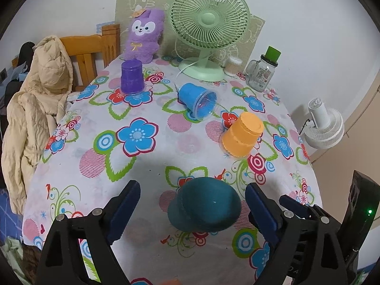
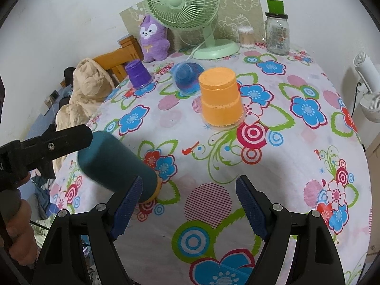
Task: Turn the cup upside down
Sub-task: 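Carry the teal cup with the left gripper and lower it onto the table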
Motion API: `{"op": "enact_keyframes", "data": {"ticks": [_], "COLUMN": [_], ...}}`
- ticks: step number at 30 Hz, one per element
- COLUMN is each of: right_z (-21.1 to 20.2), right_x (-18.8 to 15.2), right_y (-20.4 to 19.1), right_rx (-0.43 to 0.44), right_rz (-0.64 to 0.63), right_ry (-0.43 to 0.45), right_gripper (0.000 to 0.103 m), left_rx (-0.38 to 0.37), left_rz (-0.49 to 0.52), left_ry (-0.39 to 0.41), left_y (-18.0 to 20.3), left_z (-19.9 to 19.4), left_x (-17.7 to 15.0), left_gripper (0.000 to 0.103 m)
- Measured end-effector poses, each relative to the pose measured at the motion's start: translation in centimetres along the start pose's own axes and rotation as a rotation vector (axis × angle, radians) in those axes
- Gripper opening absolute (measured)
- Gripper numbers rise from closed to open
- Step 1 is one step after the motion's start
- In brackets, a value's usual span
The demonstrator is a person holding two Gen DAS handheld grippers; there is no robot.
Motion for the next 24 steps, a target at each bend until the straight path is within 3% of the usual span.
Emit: {"op": "enact_keyframes", "data": {"ticks": [17, 24], "right_z": [-1.4, -3.5], "right_x": [2.0, 3.3], "right_y": [-2.2, -3.8], "right_rx": [-0.014, -0.047], "right_rz": [-0.006, -0.035], "right_ry": [0.057, 0.131], "right_gripper": [0.083, 0.083], "left_rx": [-0.004, -0.022], "left_rz": [-0.009, -0.02], "left_ry": [0.038, 0.072], "left_y": [-2.3, -3.2], "left_z": [-1.6, -2.9], "left_x": [0.2, 0.5], "left_gripper": [0.093, 0.094]}}
Point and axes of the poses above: each gripper's, at about its wrist camera, not at the fingertips, and z roughly the way its jaws point, y to its right, x to its top, the point moved 5 cm from there along z, roughly the way its jaws point, and after that the axes turned 6 degrees about -z, right-handed, at the moved point
